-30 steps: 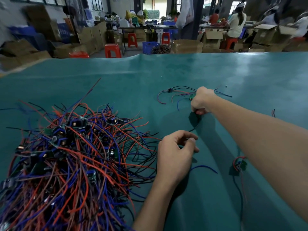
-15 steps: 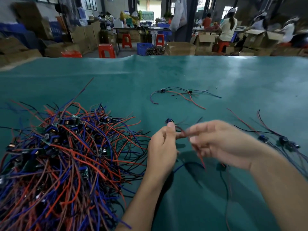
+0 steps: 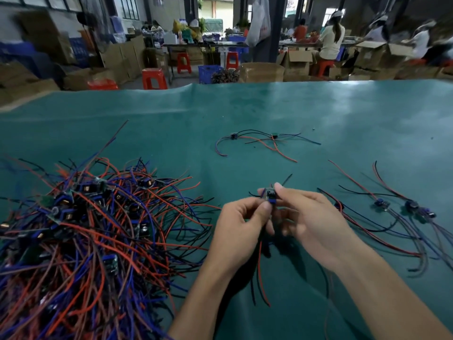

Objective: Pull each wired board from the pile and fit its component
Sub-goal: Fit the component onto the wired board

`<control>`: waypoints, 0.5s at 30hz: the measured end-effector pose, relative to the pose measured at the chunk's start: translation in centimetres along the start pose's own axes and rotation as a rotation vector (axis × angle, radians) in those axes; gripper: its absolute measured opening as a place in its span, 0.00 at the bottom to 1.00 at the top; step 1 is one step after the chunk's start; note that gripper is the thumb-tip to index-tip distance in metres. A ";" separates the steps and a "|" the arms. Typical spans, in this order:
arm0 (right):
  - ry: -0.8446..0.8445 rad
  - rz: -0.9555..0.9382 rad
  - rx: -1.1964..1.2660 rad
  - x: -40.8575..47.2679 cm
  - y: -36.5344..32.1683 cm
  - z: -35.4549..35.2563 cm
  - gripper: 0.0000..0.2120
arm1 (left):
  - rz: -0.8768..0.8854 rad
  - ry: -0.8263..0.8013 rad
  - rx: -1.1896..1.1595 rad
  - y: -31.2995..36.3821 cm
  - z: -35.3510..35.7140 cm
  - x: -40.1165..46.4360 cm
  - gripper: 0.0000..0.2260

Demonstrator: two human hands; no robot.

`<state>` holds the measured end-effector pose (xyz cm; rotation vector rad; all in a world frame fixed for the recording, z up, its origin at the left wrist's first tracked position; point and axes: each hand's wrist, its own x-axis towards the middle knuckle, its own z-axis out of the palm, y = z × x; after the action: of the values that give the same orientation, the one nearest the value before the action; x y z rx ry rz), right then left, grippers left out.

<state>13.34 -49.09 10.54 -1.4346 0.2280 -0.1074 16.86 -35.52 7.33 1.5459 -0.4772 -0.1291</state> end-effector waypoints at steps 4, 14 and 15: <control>-0.060 0.061 0.114 -0.3 -0.7 -0.7 0.17 | -0.006 -0.082 0.022 -0.1 -0.1 -0.1 0.12; -0.019 0.003 -0.060 -0.2 -1.0 -2.0 0.12 | 0.006 -0.089 0.117 -0.6 0.1 0.1 0.11; -0.034 0.014 -0.062 -0.2 -1.1 -1.9 0.12 | 0.011 -0.085 0.132 -0.8 0.1 0.2 0.11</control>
<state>12.81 -51.07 11.38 -1.4955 0.2145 -0.0648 17.12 -35.71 6.62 1.6718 -0.5707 -0.1576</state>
